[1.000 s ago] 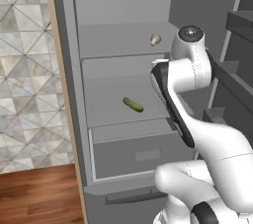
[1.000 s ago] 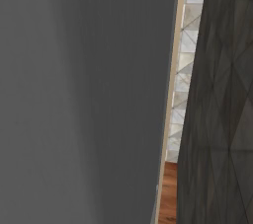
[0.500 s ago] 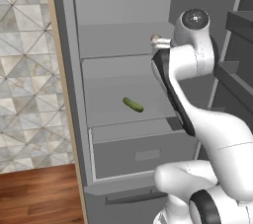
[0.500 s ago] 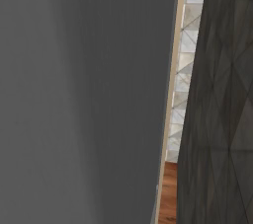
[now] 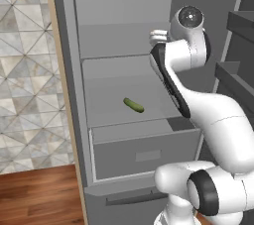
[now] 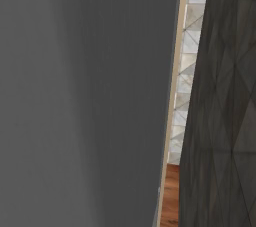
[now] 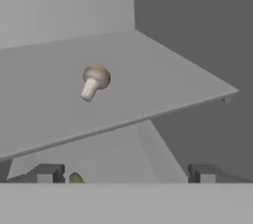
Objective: Place the cold items (mushroom and cucumber) from the fridge in one tupperware on the dining counter. Place the warm items (kebab skewer and hot dog) in the stove area in another tupperware.
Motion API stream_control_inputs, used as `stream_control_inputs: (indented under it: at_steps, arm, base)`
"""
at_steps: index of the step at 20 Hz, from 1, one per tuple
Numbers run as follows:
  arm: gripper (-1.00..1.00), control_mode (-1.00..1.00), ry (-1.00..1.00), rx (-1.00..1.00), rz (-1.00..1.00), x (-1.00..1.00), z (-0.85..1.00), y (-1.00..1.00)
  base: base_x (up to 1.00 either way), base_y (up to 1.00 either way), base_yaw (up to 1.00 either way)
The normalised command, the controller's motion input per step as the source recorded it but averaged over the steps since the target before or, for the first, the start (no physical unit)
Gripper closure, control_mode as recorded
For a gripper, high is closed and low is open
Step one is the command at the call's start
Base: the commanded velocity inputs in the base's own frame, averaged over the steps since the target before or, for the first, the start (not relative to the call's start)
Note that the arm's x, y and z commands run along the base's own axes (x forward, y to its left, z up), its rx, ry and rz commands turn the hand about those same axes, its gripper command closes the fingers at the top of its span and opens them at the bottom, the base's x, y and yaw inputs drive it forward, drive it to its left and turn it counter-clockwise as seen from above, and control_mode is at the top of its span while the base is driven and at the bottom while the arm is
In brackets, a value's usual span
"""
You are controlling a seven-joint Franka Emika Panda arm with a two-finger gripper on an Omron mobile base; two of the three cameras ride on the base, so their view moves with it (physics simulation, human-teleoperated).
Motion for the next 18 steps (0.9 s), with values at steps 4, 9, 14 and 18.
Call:
stream_control_inputs:
  at_steps: [4,9,14,18]
  arm:
    - [-1.0,-1.0,0.31,-0.01,0.0,0.85,0.0,0.02]
    - [-1.0,-1.0,0.13,0.0,0.0,0.62,0.0,0.0]
    - [-1.0,-1.0,0.0,0.0,0.0,0.29,-0.12,0.0]
    - [-1.0,-1.0,0.0,0.0,0.0,0.39,-0.24,0.0]
  base:
    - [0.0,0.0,0.0]
    - [0.0,0.0,0.0]
    - [0.0,0.0,0.0]
    - [0.0,0.0,0.0]
